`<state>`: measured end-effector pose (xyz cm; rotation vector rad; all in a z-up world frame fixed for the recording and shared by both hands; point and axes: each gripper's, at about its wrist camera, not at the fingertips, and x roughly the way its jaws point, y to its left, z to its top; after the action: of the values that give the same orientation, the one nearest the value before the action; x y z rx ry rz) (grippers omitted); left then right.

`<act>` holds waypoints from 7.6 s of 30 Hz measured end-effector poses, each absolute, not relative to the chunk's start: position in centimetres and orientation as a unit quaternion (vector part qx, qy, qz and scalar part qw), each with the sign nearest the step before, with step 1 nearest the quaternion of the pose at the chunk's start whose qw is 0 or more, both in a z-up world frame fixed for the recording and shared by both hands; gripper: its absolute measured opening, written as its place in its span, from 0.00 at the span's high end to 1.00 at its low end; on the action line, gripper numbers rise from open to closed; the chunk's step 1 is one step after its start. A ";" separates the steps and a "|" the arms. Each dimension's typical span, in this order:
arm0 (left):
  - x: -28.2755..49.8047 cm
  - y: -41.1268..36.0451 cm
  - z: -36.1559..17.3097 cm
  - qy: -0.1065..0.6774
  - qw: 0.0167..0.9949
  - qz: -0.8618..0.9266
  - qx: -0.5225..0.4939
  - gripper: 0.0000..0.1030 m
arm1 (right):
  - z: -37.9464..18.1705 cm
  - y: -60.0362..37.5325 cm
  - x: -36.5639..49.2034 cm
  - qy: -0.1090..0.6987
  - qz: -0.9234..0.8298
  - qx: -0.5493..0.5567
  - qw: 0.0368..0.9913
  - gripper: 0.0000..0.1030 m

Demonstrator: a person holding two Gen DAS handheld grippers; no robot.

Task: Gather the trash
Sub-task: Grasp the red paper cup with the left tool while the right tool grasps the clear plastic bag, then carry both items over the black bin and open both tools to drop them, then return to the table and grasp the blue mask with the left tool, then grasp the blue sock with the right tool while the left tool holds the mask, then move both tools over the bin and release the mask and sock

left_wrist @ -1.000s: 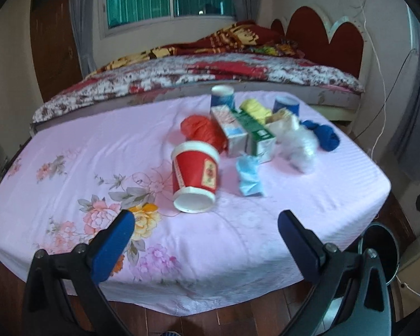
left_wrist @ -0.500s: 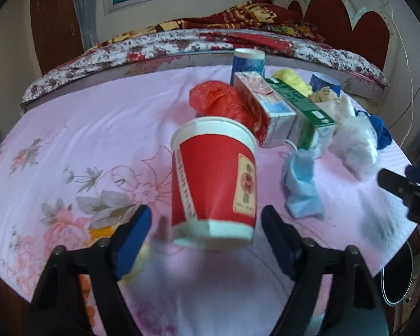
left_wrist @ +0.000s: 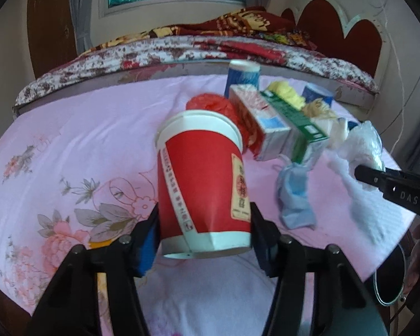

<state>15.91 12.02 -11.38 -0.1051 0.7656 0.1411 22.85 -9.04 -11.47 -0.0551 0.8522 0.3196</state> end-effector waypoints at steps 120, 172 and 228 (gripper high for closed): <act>18.5 6.2 -12.3 0.406 0.913 -0.002 -0.045 0.39 | -8.5 -17.1 18.6 0.372 0.104 -0.054 0.921 0.01; 13.2 -0.6 -7.2 0.353 0.930 -0.099 -0.005 0.80 | -5.2 -23.1 11.6 0.353 0.083 0.007 0.932 0.63; 12.3 -31.5 -19.3 0.473 0.800 -0.349 0.122 0.80 | -20.0 -49.9 1.9 0.475 -0.073 0.070 0.874 0.63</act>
<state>12.32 -31.48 -19.26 0.2620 1.0146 -0.7495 1.92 -49.87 -19.96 0.1472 0.9914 -0.1518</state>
